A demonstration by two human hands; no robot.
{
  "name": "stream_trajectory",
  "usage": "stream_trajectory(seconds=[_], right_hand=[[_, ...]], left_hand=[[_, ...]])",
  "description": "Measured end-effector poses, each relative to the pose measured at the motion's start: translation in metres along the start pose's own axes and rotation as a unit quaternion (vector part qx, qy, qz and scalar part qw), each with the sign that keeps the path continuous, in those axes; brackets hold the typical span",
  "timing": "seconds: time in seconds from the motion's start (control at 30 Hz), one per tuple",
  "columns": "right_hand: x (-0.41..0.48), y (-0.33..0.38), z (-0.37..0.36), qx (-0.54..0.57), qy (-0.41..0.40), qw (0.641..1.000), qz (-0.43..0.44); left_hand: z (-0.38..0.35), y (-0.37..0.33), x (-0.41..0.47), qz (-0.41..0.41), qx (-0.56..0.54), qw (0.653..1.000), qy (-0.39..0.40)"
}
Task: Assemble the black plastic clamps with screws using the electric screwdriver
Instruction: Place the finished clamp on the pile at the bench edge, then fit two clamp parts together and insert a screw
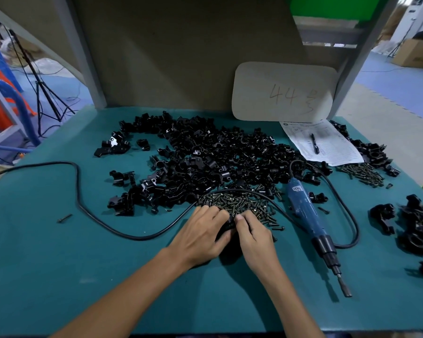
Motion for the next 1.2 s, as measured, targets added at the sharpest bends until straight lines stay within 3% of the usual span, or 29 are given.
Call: stream_trajectory(seconds=[0.37, 0.6, 0.73, 1.2], right_hand=[[-0.013, 0.011, -0.001, -0.022, -0.002, 1.0, 0.021], [-0.01, 0.008, 0.005, 0.02, -0.026, 0.999, 0.026], [-0.008, 0.002, 0.012, 0.099, -0.064, 0.993, 0.014], [-0.007, 0.004, 0.005, 0.099, -0.016, 0.995, 0.013]], left_hand=[[0.0, 0.005, -0.002, 0.018, -0.065, 0.998, 0.02], [-0.002, 0.004, -0.001, 0.016, -0.052, 0.998, 0.019], [-0.001, 0.005, -0.002, 0.021, -0.049, 0.999, 0.005], [-0.001, 0.005, -0.001, 0.026, -0.06, 0.998, 0.014]])
Point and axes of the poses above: each hand's wrist, its own x-axis towards the middle knuckle, its own z-axis out of the back of the hand, y = z × x, the point moved 4 cm from there along x, towards the middle knuckle, and after that the axes turned 7 degrees about y, right-handed, at the moved point
